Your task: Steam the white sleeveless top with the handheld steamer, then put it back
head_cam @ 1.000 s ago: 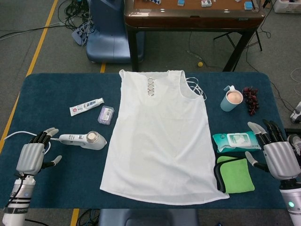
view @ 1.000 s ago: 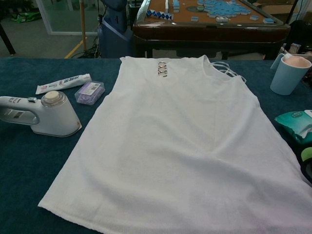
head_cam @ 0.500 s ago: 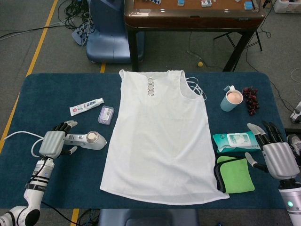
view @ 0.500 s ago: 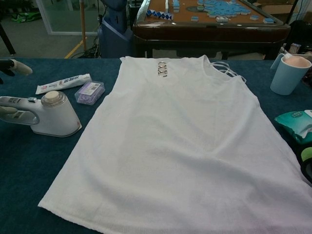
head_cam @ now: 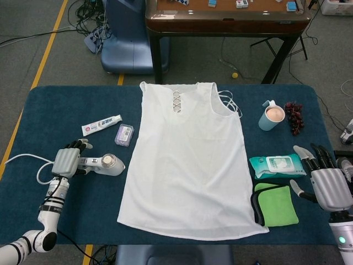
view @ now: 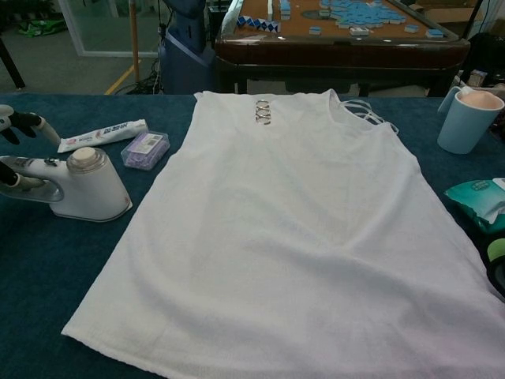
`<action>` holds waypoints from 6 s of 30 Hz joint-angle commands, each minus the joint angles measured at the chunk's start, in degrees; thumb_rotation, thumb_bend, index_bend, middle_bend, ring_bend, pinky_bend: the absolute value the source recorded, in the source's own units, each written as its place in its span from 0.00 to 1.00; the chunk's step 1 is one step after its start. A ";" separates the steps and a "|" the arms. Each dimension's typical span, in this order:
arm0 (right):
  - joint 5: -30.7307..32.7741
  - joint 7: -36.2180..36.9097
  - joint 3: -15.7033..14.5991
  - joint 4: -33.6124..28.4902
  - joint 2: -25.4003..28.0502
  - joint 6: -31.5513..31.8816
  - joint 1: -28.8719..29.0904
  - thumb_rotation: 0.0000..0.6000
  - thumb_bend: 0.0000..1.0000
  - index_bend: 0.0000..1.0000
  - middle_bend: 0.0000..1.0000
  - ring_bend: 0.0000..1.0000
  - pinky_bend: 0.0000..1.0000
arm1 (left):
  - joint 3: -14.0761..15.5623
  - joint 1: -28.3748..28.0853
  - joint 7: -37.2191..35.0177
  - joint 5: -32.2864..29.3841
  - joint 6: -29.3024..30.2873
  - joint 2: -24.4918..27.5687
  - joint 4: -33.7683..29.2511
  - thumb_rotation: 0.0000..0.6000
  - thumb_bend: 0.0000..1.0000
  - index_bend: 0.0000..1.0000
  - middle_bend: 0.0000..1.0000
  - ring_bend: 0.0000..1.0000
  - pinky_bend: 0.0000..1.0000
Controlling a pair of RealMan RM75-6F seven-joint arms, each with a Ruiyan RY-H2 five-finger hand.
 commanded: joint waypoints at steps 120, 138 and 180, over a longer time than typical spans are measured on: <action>-1.92 12.18 -9.76 15.43 -22.49 -31.86 20.82 1.00 0.84 0.03 0.08 0.00 0.00 | -0.10 -18.10 -27.39 9.36 -3.41 -25.68 31.51 1.00 0.24 0.79 0.65 0.55 0.58; -1.96 12.47 -10.50 16.05 -23.07 -31.23 20.85 1.00 0.83 0.03 0.08 0.00 0.00 | 3.33 -18.12 -31.47 11.92 -3.01 -27.28 40.25 1.00 0.24 0.79 0.65 0.54 0.58; -2.23 11.87 -11.84 15.62 -23.10 -30.80 20.66 1.00 0.83 0.03 0.08 0.00 0.00 | 12.72 -10.74 -22.28 20.52 5.86 -10.90 14.42 1.00 0.24 0.79 0.65 0.54 0.58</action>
